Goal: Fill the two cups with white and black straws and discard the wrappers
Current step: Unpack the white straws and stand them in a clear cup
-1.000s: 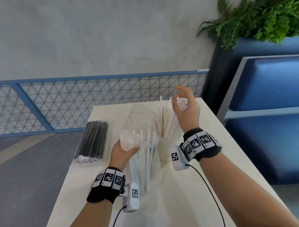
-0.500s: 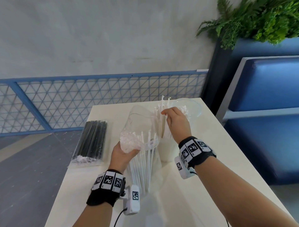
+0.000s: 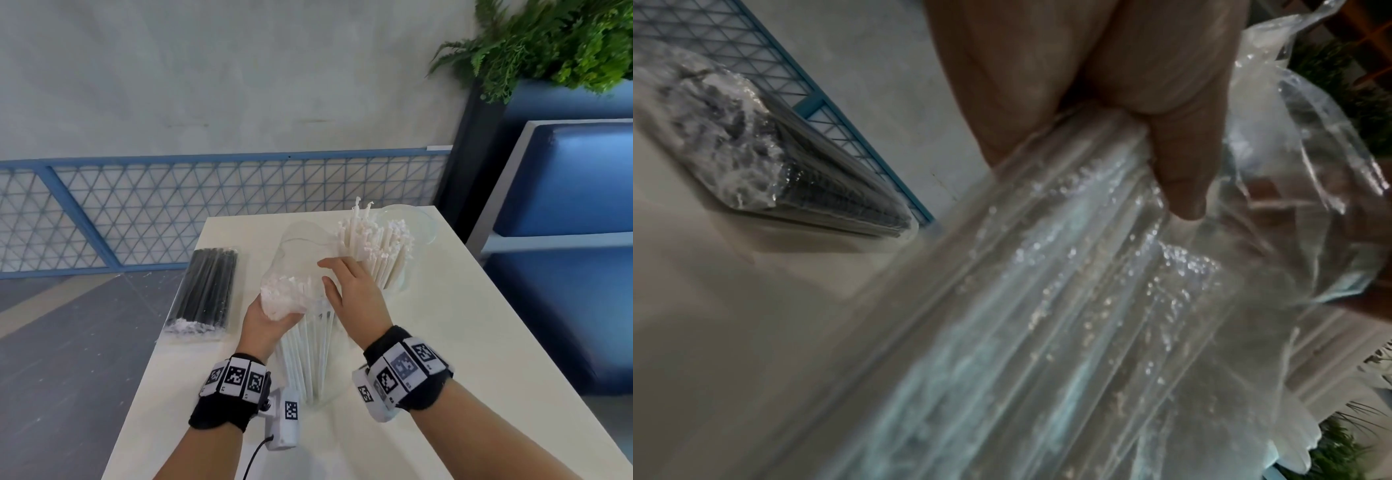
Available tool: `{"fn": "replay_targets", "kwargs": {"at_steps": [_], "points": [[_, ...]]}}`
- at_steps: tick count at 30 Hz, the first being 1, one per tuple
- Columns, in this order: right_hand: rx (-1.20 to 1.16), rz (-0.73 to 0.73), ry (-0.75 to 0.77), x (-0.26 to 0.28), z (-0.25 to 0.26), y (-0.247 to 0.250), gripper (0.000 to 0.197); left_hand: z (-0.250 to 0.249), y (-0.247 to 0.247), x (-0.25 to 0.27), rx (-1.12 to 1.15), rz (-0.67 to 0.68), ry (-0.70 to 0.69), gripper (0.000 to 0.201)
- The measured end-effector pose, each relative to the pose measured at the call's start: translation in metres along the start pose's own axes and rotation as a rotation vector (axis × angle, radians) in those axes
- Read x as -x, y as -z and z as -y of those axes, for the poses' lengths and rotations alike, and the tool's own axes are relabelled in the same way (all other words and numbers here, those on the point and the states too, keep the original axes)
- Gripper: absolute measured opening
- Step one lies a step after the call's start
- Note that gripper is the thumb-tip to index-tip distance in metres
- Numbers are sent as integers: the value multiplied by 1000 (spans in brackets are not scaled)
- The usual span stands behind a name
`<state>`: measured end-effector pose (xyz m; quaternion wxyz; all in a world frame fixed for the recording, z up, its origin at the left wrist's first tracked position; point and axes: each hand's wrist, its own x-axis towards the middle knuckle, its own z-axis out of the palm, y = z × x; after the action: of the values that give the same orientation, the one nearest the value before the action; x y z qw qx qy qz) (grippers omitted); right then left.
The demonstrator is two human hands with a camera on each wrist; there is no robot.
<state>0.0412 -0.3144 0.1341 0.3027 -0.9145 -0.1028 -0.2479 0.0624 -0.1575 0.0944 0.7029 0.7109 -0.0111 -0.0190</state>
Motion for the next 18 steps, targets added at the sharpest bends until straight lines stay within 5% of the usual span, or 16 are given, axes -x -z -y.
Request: {"fn": "replay_targets", "kwargs": {"at_steps": [5, 8, 12, 18], "points": [[-189, 135, -217, -3, -4, 1, 25, 4, 4, -2, 8, 6, -5, 48], [-213, 229, -218, 2, -1, -3, 34, 5, 5, -2, 2, 26, -18, 50], [-315, 248, -126, 13, 8, -14, 54, 1, 6, 2, 35, 136, -52, 66], [-532, 210, -279, 20, 17, -30, 55, 1, 5, 0, -61, 355, -30, 97]]}}
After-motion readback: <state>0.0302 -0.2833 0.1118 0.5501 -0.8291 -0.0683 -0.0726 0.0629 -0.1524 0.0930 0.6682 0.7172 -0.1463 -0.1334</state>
